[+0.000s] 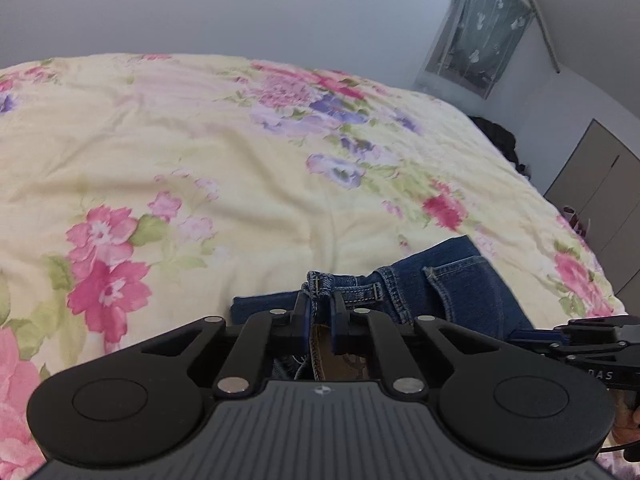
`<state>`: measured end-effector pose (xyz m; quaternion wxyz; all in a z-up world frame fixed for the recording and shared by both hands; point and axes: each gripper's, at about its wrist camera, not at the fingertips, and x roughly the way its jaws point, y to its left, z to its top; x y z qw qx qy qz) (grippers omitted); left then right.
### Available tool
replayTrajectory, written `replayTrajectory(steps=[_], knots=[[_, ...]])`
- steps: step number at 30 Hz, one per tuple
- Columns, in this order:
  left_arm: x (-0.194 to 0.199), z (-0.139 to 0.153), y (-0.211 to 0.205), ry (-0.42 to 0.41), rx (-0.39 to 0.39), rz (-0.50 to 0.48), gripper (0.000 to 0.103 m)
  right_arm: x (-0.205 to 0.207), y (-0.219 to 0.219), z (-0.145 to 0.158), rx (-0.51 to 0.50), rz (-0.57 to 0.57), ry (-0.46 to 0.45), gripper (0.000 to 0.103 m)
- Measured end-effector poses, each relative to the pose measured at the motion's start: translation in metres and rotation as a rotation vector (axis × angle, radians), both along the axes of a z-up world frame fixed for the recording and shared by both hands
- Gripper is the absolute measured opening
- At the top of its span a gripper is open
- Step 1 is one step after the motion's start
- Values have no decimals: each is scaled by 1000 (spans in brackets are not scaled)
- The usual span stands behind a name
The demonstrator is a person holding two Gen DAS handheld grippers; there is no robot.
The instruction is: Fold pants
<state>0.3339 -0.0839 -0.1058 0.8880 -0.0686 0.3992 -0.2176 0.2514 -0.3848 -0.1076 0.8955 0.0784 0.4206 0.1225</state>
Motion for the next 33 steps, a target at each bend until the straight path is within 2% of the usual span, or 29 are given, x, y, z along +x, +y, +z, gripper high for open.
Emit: replayTrajectory(steps=[2, 4, 6, 8, 10, 13, 17, 21, 24, 26, 29, 33], knots=[[2, -15, 2, 16, 28, 30, 7, 4, 11, -6, -11, 30, 20, 17], [6, -29, 6, 43, 21, 54, 7, 7, 22, -14, -48, 65, 42, 17], [8, -37, 8, 56, 18, 71, 7, 10, 32, -22, -93, 87, 50, 17], [7, -37, 4, 46, 48, 64, 7, 11, 37, -25, -106, 105, 53, 17], [6, -31, 0, 41, 74, 57, 8, 13, 35, -23, -98, 111, 64, 17], [-3, -13, -5, 14, 108, 61, 10, 10, 21, -10, -23, 89, 86, 14], [-31, 11, -6, -34, 102, 74, 10, -22, -8, 20, -9, 23, 4, 15], [-68, 25, -15, -42, 90, 75, 10, -61, -36, 33, -16, -55, -2, 15], [-93, 27, -19, -21, 62, 106, 10, -89, -46, 29, -37, -105, 10, 15], [-107, 25, -22, -10, 61, 123, 10, -100, -50, 20, -13, -122, 34, 15], [-121, 10, -27, 45, 90, 141, 9, -108, -50, 4, 17, -154, 87, 14], [-132, -16, -25, 116, 109, 194, 7, -113, -40, -10, -45, -147, 139, 14]])
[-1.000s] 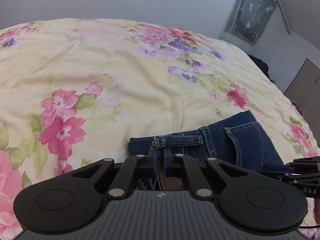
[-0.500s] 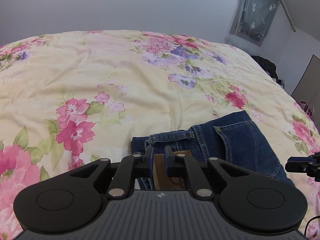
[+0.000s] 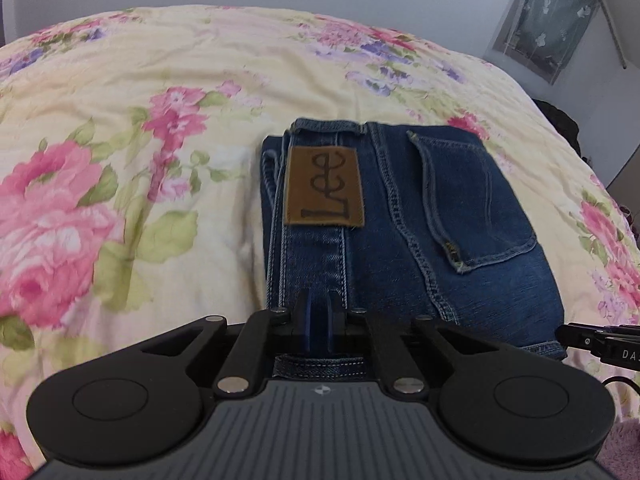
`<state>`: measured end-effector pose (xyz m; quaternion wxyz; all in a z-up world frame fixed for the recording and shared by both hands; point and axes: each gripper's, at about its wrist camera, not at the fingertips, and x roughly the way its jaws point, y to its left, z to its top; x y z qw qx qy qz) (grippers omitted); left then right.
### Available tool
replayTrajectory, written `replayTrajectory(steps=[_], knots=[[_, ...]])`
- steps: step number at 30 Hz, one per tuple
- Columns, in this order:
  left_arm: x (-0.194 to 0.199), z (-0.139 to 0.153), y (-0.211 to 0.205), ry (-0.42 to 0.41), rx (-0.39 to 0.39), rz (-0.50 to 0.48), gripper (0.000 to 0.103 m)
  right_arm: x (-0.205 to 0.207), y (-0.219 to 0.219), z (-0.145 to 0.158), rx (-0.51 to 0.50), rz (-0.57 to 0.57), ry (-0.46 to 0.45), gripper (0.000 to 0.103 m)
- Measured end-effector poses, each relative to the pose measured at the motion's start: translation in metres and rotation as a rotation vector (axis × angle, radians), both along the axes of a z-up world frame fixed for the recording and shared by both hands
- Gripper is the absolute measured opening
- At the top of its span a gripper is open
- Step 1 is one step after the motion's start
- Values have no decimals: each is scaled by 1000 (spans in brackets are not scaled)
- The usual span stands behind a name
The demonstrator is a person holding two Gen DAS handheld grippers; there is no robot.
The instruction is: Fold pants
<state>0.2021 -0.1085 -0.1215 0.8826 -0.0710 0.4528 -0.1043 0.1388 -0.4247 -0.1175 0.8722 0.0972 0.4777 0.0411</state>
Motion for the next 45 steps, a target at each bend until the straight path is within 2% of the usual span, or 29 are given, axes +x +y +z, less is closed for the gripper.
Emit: replayTrajectory(steps=[6, 10, 13, 15, 17, 19, 21, 22, 23, 27, 32, 36, 39, 42, 45], knots=[[-11, -28, 3, 16, 66, 77, 5, 10, 10, -15, -61, 45, 79, 14], [-13, -28, 10, 4, 21, 93, 5, 16, 16, -17, -102, 66, 83, 14], [-17, -20, 17, -14, -49, 143, 6, 13, 12, -14, -86, 53, 64, 14], [-20, -12, 25, -41, -106, 181, 17, 6, 9, -8, -66, 37, 31, 15], [-18, -5, 32, -63, -154, 198, 39, -2, 5, -1, -36, 21, -4, 17], [-12, -1, 39, -67, -202, 222, 52, -8, -2, 6, -2, -2, -28, 41], [-6, -1, 45, -69, -248, 257, 66, -9, -6, 12, -1, -23, -51, 42], [-3, -2, 48, -68, -272, 277, 77, -7, -8, 15, -4, -35, -63, 46], [-1, -4, 50, -68, -293, 292, 82, -6, -11, 17, 3, -50, -74, 49], [11, -15, 57, -29, -351, 307, 82, 10, -19, 21, 78, -84, -75, 61], [24, -32, 67, -5, -483, 303, 83, 40, -19, 14, 102, -92, -76, 64], [34, -48, 67, 30, -536, 290, 87, 63, -26, -1, 196, -121, -45, 65], [38, -55, 68, 24, -580, 289, 92, 77, -33, -18, 239, -144, -14, 65], [47, -59, 66, 17, -606, 265, 94, 88, -43, -33, 355, -171, -6, 68], [57, -63, 64, 7, -645, 243, 94, 96, -47, -42, 428, -177, -13, 68]])
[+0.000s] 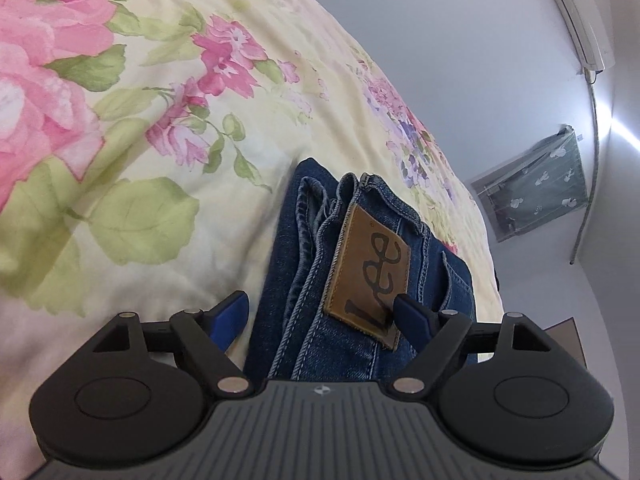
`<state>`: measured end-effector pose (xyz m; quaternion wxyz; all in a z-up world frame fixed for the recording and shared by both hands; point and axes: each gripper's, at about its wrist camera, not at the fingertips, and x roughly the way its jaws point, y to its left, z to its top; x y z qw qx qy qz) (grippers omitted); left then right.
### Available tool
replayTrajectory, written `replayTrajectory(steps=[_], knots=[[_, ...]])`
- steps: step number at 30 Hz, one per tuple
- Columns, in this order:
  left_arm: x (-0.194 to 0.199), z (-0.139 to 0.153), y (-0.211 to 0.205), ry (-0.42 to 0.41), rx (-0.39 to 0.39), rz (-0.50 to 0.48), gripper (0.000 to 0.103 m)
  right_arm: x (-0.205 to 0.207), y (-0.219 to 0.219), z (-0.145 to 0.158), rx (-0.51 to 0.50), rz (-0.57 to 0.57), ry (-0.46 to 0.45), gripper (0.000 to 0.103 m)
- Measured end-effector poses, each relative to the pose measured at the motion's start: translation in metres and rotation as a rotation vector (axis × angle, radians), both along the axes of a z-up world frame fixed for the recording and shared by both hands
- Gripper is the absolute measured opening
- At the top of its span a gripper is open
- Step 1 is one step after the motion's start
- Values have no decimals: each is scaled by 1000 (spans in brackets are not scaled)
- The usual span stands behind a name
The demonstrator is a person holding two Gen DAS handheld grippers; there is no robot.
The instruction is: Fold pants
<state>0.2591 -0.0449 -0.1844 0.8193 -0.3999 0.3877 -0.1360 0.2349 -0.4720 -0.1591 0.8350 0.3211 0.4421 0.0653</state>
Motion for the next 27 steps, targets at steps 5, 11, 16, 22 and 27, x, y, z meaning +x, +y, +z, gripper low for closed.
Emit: replayTrajectory(steps=[5, 11, 16, 22, 27], knots=[[17, -5, -2, -26, -35, -87, 94, 14, 2, -5, 51, 31, -29, 67], [33, -8, 3, -1, -43, -170, 80, 26, 0, -14, 149, 41, -47, 49], [31, 0, -1, -12, 3, -187, 61, 23, -1, -13, 153, 49, -62, 35], [23, 21, -10, -37, 93, -179, 43, 20, 6, 10, 114, 73, -96, 20], [15, 44, -11, -44, 144, -192, 37, 12, 16, 39, 75, 93, -130, 17]])
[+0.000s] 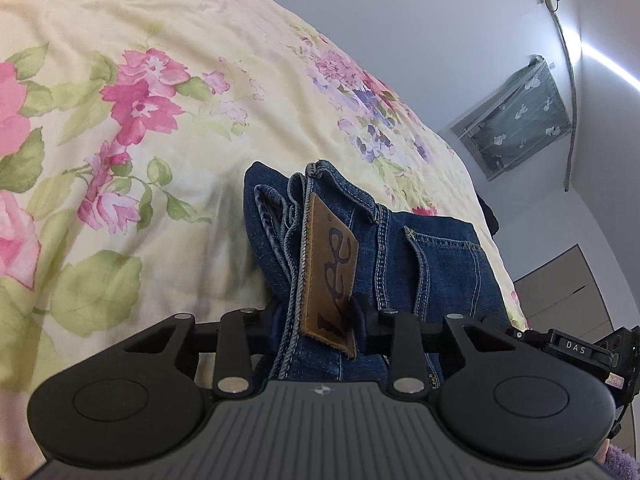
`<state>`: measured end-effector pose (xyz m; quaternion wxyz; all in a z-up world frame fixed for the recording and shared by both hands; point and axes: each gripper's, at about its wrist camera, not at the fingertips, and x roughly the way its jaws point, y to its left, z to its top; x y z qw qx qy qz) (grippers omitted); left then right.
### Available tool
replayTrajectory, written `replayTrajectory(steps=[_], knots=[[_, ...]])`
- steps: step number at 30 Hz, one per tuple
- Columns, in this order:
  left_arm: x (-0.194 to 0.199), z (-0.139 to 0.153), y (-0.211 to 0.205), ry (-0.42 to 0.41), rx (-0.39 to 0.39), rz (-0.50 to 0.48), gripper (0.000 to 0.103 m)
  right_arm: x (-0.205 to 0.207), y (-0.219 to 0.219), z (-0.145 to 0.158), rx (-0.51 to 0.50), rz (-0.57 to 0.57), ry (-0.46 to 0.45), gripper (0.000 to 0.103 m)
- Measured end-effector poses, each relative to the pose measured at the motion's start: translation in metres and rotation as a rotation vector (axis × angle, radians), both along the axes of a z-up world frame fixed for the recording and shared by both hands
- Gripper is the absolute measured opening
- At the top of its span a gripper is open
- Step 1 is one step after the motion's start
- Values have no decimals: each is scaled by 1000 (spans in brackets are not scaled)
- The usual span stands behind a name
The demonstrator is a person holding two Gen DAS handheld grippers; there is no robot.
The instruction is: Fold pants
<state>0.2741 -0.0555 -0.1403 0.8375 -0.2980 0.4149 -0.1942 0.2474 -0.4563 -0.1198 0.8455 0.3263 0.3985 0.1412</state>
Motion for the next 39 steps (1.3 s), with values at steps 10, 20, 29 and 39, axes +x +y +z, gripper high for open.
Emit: replayTrajectory(steps=[10, 20, 29, 39], knots=[[-34, 52, 15, -52, 80, -32, 36, -38, 23, 45, -13, 14, -19, 16], [-53, 103, 84, -65, 151, -31, 35, -57, 87, 75, 42, 64, -43, 16], [-41, 116, 199, -49, 231, 49, 35, -19, 209, 70, 112, 180, -31, 16], [-11, 35, 270, 74, 205, 130, 36, 41, 311, 7, 72, 256, 60, 16]])
